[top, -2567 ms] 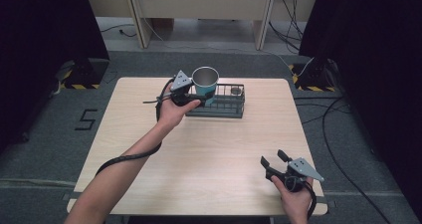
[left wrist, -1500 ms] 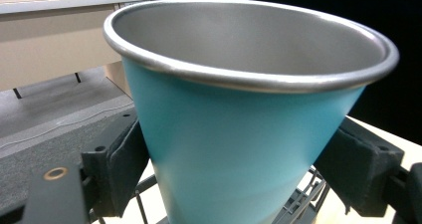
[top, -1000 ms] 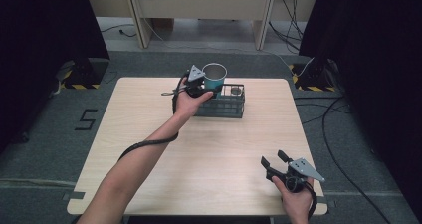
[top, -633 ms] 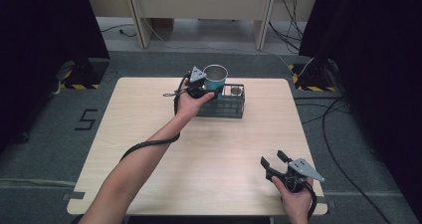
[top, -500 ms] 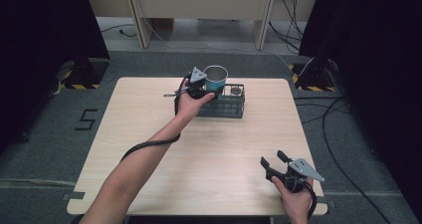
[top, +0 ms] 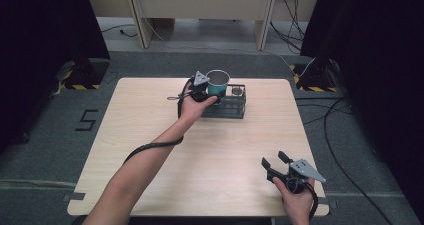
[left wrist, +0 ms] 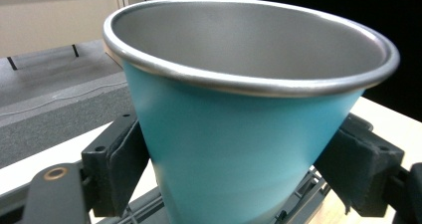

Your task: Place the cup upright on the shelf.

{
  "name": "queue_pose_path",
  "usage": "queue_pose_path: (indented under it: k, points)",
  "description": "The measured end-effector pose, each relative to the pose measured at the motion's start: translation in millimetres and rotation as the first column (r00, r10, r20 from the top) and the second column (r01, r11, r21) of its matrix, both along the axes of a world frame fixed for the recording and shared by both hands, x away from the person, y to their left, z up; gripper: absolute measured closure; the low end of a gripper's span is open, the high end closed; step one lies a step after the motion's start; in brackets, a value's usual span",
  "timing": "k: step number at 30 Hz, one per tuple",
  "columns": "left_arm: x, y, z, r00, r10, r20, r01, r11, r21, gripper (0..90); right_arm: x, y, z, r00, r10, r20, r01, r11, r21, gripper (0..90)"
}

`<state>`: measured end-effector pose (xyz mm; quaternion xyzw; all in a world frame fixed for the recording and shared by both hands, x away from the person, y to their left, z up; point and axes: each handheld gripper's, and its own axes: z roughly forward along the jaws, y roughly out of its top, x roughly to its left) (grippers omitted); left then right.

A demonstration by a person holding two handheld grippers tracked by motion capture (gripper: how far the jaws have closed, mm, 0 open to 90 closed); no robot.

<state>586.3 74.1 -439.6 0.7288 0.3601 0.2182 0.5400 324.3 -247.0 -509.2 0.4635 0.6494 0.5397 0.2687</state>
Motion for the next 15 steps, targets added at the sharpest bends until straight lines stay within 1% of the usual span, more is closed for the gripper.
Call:
queue_pose_path:
  k: [15]
  points:
    - [1.8,-2.3,-4.9,0.9998,0.009,-0.015,-0.008,0.9999,0.013,17.5,0.2,0.0,-0.1,1.0,0.002,-0.001,-0.002,1.0,0.0,26.9]
